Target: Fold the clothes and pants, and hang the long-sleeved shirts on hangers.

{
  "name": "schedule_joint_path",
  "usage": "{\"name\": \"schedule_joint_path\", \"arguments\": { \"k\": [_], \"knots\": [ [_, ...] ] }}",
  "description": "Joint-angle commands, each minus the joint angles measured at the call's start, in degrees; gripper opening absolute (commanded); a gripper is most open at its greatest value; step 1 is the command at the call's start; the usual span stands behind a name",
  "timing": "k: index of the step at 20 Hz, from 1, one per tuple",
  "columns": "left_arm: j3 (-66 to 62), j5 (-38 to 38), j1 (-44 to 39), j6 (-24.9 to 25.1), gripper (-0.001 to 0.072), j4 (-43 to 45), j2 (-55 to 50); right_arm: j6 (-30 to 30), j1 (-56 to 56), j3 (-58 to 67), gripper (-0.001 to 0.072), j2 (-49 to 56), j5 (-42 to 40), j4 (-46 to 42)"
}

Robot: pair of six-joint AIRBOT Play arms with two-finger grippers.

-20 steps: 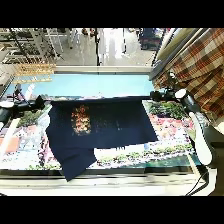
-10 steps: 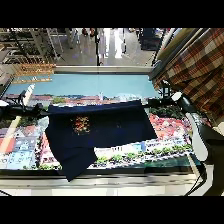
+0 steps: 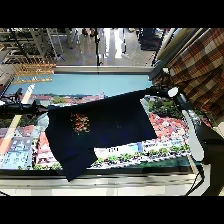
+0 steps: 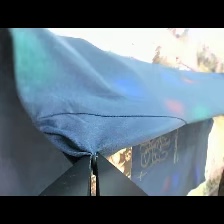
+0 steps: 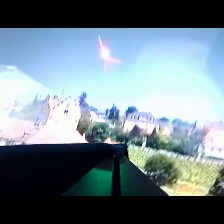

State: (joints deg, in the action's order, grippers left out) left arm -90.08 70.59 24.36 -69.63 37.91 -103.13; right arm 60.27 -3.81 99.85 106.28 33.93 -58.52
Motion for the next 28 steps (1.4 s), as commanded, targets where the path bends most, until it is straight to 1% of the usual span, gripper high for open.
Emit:
{"name": "schedule_joint_path", "arguments": {
  "k": [1,3,4,6,8,9,10,11,12,14,16,18,21,23,24,25,26,27,28],
  "knots": [
    [0.0,1.6,0.1,1.7,0.0005,2.3,0.2,-5.9,-0.5,1.2,0.0013,0.6,4.7,-2.8],
    [0.0,5.2,-1.2,-0.5,0.0005,9.0,-0.7,-5.4,-2.3,1.0,0.0013,2.6,13.3,-3.2],
    [0.1,6.6,-2.1,-0.7,0.0006,11.5,-1.4,-4.9,-3.0,0.9,0.0013,3.8,16.4,-3.2],
    [0.2,7.0,-3.7,-0.9,0.0005,13.1,-2.4,-4.3,-3.3,0.7,0.0013,5.7,18.8,-3.1],
    [0.2,6.8,-4.7,-0.9,0.0007,13.1,-3.1,-4.2,-3.0,0.7,0.0015,7.3,19.5,-3.0],
    [0.2,6.8,-4.8,-0.9,0.0037,13.2,-3.2,-4.0,-2.9,0.7,0.0017,7.6,20.2,-3.0],
    [0.1,6.9,-4.7,-0.9,0.0242,13.5,-3.1,-3.7,-2.9,0.7,0.0182,7.5,21.9,-2.8],
    [-0.1,7.4,-3.9,-0.9,0.0532,13.5,-2.5,-3.8,-3.1,0.9,0.0437,7.1,24.7,-2.9],
    [-0.1,8.5,-2.6,-0.9,0.056,13.6,-1.4,-4.0,-3.9,1.2,0.0515,6.5,29.7,-2.8],
    [0.0,12.0,0.6,-1.8,0.0542,14.4,1.7,-3.6,-6.8,1.3,0.0513,4.9,40.4,-2.3],
    [2.2,15.4,2.8,-4.1,0.0542,20.0,5.6,-0.4,-11.7,-0.2,0.0507,3.5,50.0,1.9],
    [11.4,16.0,3.3,-3.8,0.0542,21.4,11.3,2.8,-16.9,-5.9,0.0507,0.8,54.2,6.1],
    [34.4,8.8,1.6,-1.5,0.0542,21.7,23.1,3.7,-21.1,-15.6,0.0507,-3.1,54.9,7.8],
    [46.0,4.0,0.7,0.0,0.0542,21.6,28.9,3.5,-21.4,-17.8,0.0507,-3.2,54.6,7.6],
    [49.7,2.8,0.6,1.4,0.0542,21.6,30.7,3.3,-21.1,-18.3,0.0507,-3.1,53.3,7.7],
    [51.9,2.6,0.3,2.3,0.0542,21.5,31.6,3.0,-20.7,-18.4,0.0491,-2.9,51.8,7.6],
    [53.3,2.5,0.0,2.3,0.0541,21.2,31.8,2.4,-20.4,-18.4,0.047,-2.6,50.9,7.8],
    [53.8,2.2,-0.3,2.4,0.0542,21.2,31.8,1.4,-20.3,-18.4,0.0416,-2.0,50.4,7.9],
    [53.9,1.6,-0.9,2.4,0.0542,21.3,31.8,0.2,-20.0,-18.4,0.0413,-1.3,50.6,8.0]
  ]
}}
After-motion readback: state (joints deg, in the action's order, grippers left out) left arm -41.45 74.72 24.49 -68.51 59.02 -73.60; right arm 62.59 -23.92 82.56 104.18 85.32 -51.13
